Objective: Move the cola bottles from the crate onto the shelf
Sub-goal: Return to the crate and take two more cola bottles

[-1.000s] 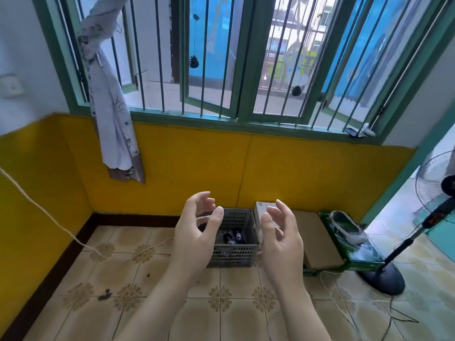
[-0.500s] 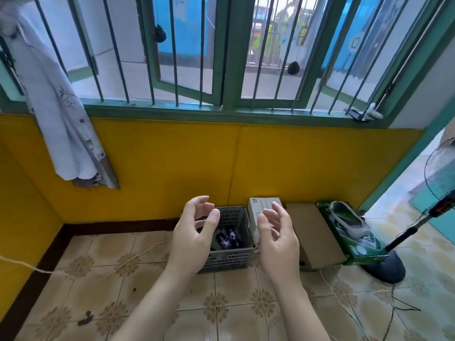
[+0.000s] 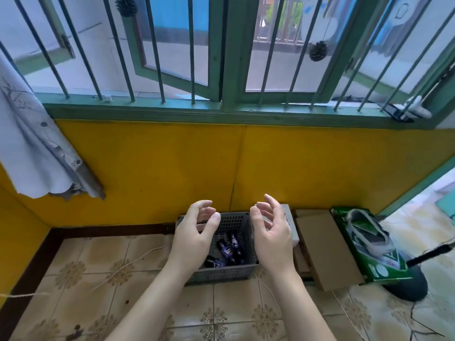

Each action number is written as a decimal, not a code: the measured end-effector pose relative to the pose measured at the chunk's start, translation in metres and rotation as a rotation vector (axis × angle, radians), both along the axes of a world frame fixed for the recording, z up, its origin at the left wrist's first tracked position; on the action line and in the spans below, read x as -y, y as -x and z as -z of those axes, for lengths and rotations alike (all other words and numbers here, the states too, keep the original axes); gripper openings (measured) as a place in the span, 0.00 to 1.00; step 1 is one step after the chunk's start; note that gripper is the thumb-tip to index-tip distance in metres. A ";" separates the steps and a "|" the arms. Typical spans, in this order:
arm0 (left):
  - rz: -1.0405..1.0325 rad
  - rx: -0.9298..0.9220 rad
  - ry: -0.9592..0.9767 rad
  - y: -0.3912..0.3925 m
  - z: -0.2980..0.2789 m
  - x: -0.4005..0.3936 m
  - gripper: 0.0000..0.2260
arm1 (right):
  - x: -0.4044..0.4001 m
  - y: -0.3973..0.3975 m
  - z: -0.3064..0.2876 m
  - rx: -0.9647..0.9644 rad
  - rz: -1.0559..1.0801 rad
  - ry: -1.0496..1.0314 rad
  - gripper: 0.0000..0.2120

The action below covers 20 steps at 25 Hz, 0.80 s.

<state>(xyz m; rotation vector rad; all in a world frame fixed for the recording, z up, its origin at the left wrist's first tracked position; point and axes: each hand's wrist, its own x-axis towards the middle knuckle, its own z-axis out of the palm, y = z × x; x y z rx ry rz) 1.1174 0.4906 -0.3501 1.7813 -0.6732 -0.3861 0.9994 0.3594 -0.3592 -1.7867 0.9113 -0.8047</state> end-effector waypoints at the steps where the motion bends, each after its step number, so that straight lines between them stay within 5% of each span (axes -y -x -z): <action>1: 0.001 -0.003 -0.016 -0.012 0.006 0.009 0.14 | 0.010 -0.011 0.005 -0.020 -0.002 0.002 0.25; 13: 0.139 -0.144 -0.215 -0.162 0.101 0.100 0.12 | 0.106 -0.142 0.095 -0.310 -0.003 -0.033 0.24; 20: 0.168 -0.196 -0.370 -0.209 0.213 0.142 0.16 | 0.162 -0.185 0.215 -0.545 -0.090 -0.047 0.26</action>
